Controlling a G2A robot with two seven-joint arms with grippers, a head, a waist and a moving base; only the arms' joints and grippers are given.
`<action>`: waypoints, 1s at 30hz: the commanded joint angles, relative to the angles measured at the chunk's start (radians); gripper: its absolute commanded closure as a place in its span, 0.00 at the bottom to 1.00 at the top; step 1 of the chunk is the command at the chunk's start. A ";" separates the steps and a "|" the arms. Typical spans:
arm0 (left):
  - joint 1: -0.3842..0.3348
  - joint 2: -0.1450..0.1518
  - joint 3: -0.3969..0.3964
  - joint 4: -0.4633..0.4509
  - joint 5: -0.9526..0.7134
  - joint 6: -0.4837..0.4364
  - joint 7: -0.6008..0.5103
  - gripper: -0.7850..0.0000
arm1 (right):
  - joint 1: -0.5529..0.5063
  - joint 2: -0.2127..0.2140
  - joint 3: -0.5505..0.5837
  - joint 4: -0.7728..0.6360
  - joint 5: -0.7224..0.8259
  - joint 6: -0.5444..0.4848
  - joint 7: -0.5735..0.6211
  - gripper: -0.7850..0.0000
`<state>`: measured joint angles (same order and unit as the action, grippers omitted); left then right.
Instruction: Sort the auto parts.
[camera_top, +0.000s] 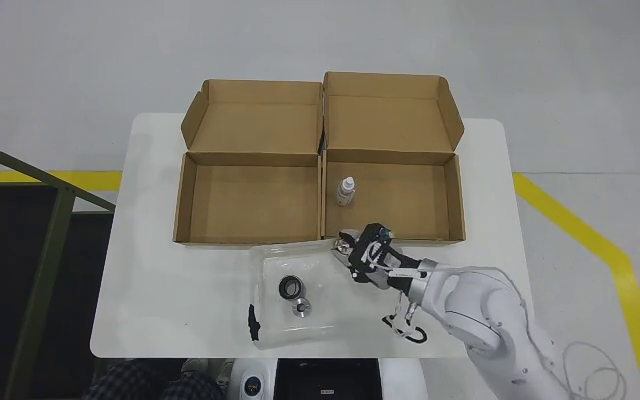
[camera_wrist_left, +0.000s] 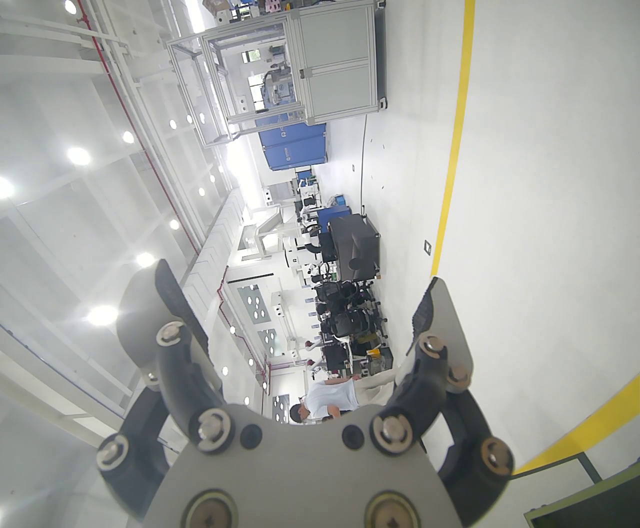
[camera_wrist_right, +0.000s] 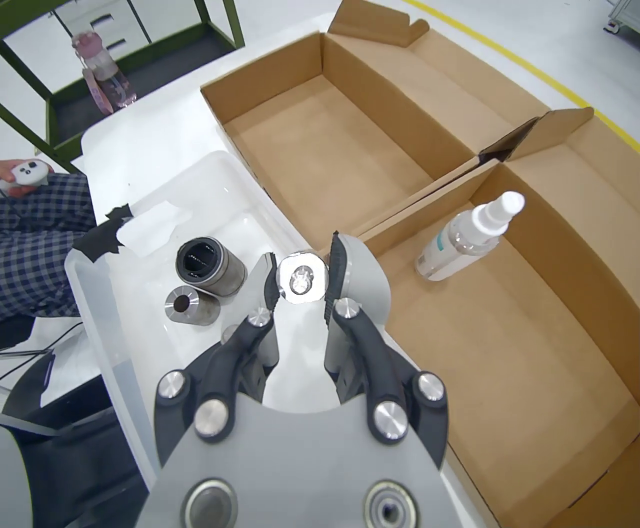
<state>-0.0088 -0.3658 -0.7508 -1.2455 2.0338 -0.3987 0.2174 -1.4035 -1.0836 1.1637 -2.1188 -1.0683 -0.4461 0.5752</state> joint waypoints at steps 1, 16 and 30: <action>0.000 0.000 0.000 0.000 0.000 0.000 0.000 0.00 | -0.005 0.000 0.014 0.001 0.019 0.003 -0.027 1.00; 0.000 0.000 0.000 0.000 0.000 0.000 0.000 0.00 | -0.018 -0.001 0.076 0.015 0.170 -0.022 -0.206 1.00; 0.000 0.000 0.000 0.000 0.000 0.000 0.000 0.00 | -0.016 -0.004 0.107 0.089 0.251 -0.040 -0.301 1.00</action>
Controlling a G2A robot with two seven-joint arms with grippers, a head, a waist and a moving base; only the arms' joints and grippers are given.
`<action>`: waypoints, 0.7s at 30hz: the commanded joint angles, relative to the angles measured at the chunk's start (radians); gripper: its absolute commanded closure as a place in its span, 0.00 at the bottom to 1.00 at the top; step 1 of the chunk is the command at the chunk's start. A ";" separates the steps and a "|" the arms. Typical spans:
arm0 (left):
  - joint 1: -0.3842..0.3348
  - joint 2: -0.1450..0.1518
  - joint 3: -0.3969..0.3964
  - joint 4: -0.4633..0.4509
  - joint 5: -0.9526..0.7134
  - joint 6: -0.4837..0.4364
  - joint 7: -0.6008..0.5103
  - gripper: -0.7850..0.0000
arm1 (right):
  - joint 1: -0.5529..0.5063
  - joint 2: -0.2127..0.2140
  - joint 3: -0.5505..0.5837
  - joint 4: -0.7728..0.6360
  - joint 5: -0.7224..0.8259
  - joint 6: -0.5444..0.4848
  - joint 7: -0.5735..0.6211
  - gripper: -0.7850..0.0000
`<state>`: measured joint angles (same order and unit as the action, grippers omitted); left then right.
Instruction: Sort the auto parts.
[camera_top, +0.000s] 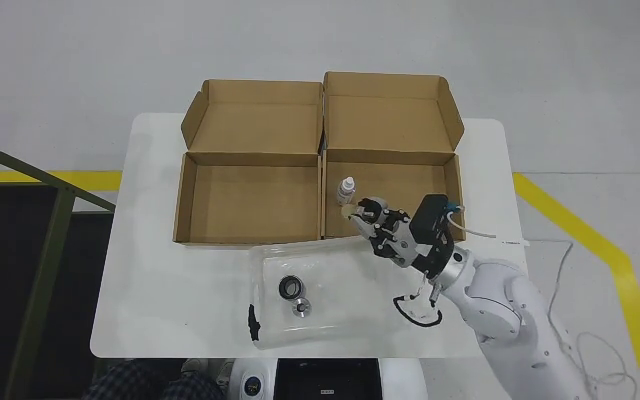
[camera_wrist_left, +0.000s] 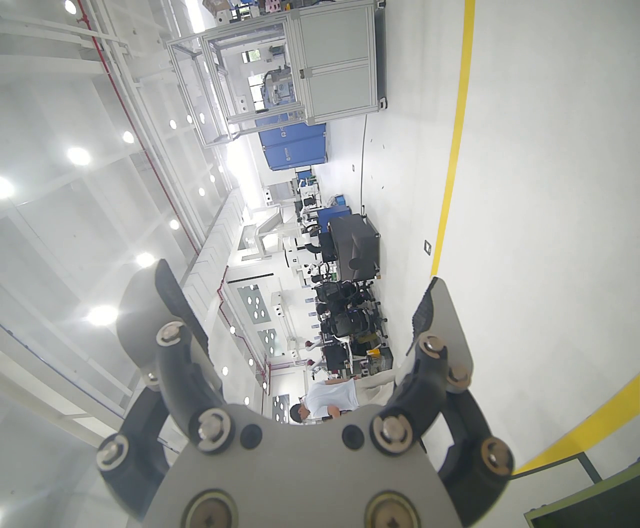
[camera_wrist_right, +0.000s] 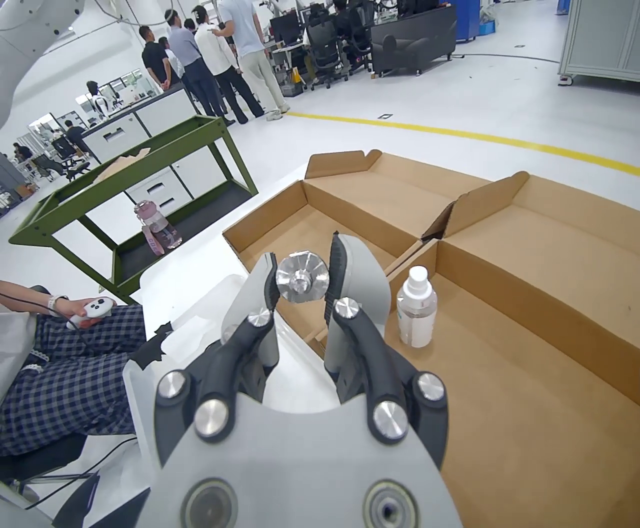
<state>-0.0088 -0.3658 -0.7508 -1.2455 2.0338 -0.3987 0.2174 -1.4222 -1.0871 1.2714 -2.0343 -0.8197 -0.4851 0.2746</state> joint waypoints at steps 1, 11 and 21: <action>0.000 0.000 0.000 0.000 0.000 0.000 0.000 0.00 | 0.005 0.000 -0.001 0.009 0.001 0.001 0.002 1.00; 0.000 0.000 0.000 0.000 0.000 0.000 0.000 0.00 | 0.040 0.003 0.021 0.035 -0.083 0.072 0.107 1.00; 0.000 0.000 0.000 0.000 0.000 0.000 0.000 0.00 | 0.119 0.004 0.017 0.084 -0.122 0.102 0.260 1.00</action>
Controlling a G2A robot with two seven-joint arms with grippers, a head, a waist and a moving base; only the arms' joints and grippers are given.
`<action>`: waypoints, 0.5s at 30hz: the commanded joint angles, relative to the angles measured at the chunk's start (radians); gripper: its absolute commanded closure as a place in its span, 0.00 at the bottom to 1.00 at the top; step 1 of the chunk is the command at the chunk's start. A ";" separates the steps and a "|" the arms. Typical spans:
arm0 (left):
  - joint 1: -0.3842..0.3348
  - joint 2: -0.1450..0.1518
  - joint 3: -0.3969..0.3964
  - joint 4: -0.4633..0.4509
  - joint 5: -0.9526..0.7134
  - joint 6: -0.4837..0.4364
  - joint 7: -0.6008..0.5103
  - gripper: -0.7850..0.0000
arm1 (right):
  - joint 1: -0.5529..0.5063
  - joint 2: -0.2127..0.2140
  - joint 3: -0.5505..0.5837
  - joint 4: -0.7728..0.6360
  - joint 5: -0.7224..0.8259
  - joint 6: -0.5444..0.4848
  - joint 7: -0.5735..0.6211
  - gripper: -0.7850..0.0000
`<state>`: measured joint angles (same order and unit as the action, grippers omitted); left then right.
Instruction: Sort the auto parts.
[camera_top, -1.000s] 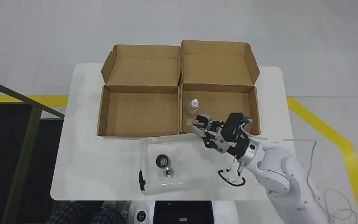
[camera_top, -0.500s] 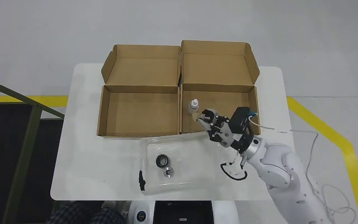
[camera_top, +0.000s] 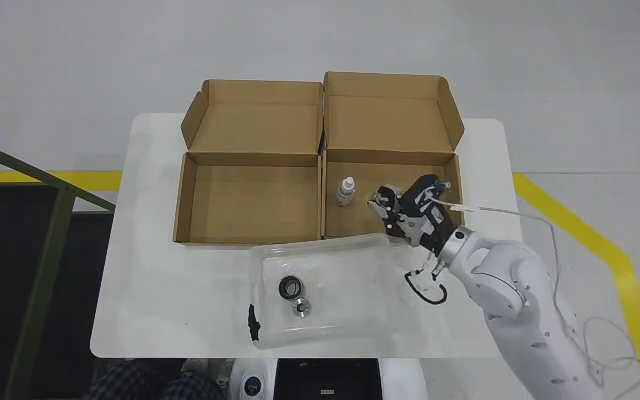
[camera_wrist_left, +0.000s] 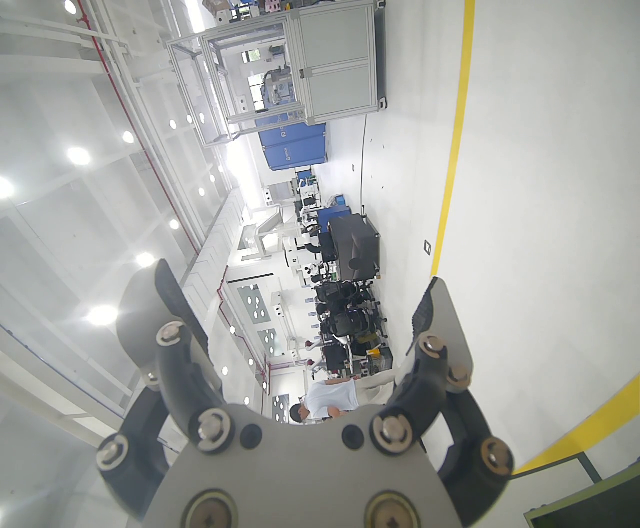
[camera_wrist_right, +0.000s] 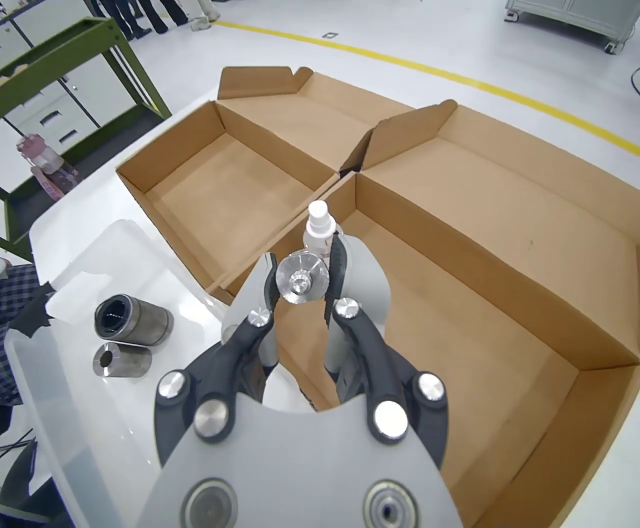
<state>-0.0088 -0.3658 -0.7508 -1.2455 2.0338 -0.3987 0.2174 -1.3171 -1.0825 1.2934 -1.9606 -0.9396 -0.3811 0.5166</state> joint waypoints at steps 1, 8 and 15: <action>0.000 0.000 0.000 0.000 0.000 0.000 0.000 0.00 | 0.029 -0.001 -0.010 0.019 -0.009 -0.002 0.036 1.00; 0.000 0.000 0.000 0.000 0.000 0.000 0.000 0.00 | 0.145 -0.007 -0.081 0.110 -0.064 -0.015 0.163 1.00; 0.000 0.000 0.000 0.000 0.000 0.000 0.000 0.00 | 0.240 -0.018 -0.139 0.209 -0.067 -0.013 0.246 1.00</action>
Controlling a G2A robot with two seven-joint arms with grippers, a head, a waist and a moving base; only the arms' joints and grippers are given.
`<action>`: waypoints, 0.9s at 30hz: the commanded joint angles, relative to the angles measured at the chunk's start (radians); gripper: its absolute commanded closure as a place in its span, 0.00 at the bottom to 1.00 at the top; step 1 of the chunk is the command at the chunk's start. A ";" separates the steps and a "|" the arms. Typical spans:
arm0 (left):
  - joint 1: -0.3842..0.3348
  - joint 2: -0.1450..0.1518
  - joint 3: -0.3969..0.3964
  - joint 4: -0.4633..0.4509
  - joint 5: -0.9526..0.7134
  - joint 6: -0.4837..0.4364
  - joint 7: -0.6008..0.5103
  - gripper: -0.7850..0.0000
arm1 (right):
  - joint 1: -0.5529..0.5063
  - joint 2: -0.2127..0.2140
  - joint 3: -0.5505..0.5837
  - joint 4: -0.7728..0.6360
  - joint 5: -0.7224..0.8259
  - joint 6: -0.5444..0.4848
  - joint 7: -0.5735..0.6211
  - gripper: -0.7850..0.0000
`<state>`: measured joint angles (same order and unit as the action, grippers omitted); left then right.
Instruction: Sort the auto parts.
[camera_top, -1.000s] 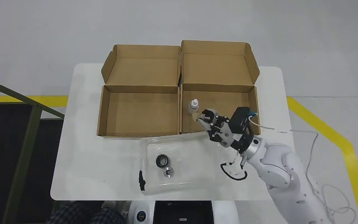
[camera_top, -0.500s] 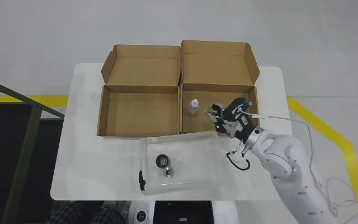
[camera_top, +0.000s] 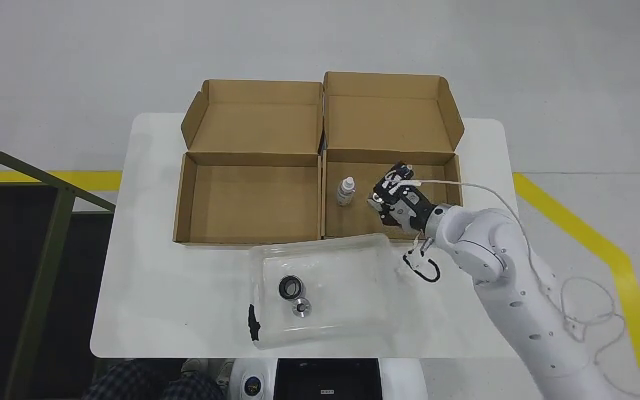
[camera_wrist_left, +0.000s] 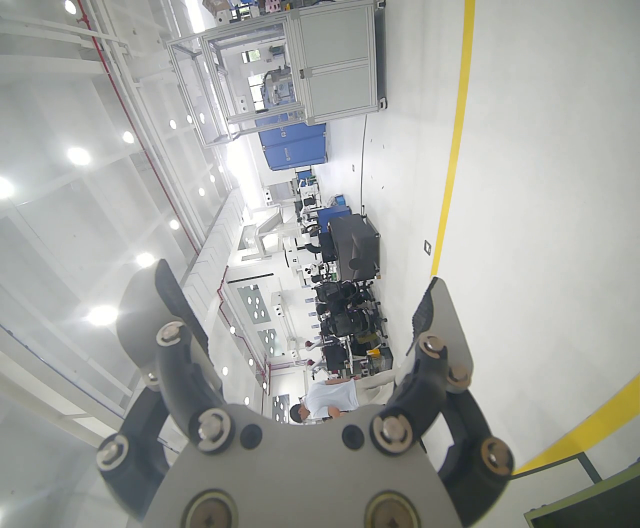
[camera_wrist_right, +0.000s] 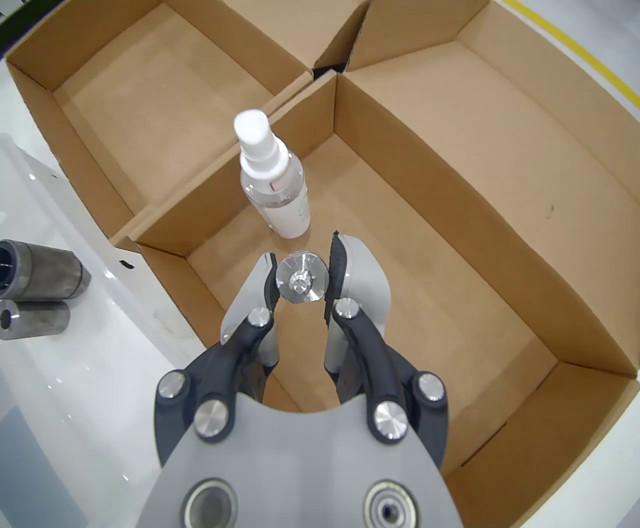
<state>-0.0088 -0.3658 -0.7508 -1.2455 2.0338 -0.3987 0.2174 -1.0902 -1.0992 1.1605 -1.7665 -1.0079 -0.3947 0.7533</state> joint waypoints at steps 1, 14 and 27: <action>0.000 0.000 0.000 0.000 0.000 0.000 0.000 0.00 | 0.024 -0.003 -0.014 0.026 0.001 0.002 0.016 1.00; 0.000 0.000 0.000 0.000 0.000 0.000 0.000 0.00 | 0.127 -0.025 -0.103 0.155 -0.015 0.033 0.067 0.85; 0.000 0.000 0.000 0.000 0.000 0.000 0.000 0.00 | 0.166 -0.039 -0.146 0.204 -0.017 0.042 0.081 0.57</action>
<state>-0.0088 -0.3658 -0.7508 -1.2455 2.0338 -0.3987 0.2174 -0.9255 -1.1377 1.0155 -1.5648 -1.0257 -0.3530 0.8344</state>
